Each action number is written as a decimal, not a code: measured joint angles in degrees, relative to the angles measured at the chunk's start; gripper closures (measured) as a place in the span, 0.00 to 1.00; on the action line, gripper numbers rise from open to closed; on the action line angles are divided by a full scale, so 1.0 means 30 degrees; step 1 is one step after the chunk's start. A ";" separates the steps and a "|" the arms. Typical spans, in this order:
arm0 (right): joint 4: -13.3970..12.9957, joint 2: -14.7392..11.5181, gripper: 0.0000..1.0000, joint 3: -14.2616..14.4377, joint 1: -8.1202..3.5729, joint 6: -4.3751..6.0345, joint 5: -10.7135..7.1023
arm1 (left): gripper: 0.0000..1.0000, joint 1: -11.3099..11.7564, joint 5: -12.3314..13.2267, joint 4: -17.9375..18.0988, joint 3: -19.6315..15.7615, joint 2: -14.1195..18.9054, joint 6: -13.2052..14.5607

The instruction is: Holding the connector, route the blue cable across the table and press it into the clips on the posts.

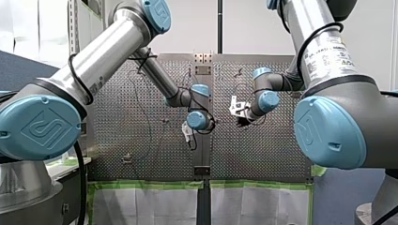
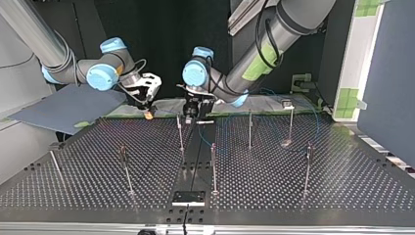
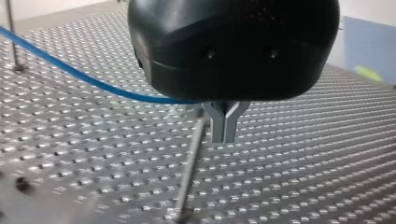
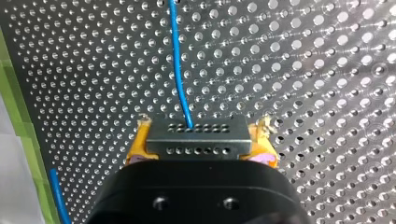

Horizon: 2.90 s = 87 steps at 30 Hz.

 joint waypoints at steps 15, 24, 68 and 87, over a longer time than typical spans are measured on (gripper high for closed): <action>-0.0087 0.0019 1.00 -0.0339 -0.0814 0.0004 -0.0436 | 1.00 0.0947 0.0352 -0.0049 0.0454 -0.0036 0.0138; -0.0081 0.0039 1.00 -0.0711 -0.1467 0.0029 -0.0831 | 1.00 0.1859 0.1635 -0.0069 0.0778 -0.0066 0.0141; 0.0063 0.0517 1.00 -0.2399 -0.3100 0.0185 -0.1461 | 0.00 0.2423 0.2940 -0.1662 0.1612 -0.0074 0.0717; 0.0093 0.0516 1.00 -0.2412 -0.3129 0.0203 -0.1792 | 0.00 0.1437 0.0452 -0.4581 0.1334 0.1437 0.3234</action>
